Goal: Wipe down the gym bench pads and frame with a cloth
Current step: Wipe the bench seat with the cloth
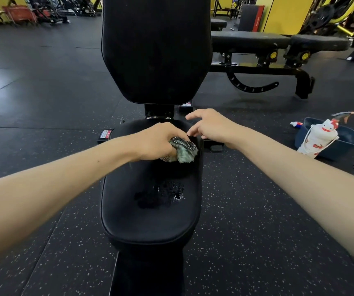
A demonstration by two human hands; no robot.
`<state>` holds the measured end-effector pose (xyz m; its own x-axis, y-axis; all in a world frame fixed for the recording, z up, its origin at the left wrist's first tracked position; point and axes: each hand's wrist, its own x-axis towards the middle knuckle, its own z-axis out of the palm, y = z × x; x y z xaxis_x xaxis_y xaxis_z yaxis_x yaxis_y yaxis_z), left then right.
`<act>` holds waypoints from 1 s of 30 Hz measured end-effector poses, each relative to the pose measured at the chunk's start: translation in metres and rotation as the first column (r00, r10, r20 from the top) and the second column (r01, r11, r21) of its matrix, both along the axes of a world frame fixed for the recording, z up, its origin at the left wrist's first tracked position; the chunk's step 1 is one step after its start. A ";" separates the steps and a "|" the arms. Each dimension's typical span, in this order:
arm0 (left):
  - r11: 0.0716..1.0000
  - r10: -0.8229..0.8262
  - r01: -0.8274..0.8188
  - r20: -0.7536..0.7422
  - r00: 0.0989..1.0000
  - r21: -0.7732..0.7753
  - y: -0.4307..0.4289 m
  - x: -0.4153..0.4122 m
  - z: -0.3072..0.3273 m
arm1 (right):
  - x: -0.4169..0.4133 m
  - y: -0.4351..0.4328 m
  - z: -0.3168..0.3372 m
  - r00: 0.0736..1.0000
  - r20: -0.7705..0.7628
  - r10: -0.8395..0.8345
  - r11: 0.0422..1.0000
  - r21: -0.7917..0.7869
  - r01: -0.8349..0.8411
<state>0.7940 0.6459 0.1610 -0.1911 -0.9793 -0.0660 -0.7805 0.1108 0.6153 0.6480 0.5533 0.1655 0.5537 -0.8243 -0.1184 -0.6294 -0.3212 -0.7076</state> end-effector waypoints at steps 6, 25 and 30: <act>0.957 0.226 -0.241 -0.109 0.968 -0.162 -0.006 0.037 0.014 | 0.007 0.001 -0.001 1.000 0.028 0.012 0.999 0.031 -0.013; 0.939 0.310 -0.295 0.070 0.948 -0.175 0.002 0.063 0.000 | 0.027 0.008 -0.006 0.994 -0.018 0.111 0.994 0.006 -0.111; 0.954 0.252 -0.227 0.112 0.961 -0.197 0.009 0.048 -0.011 | 0.030 0.010 -0.009 0.993 -0.048 0.104 0.994 -0.027 -0.105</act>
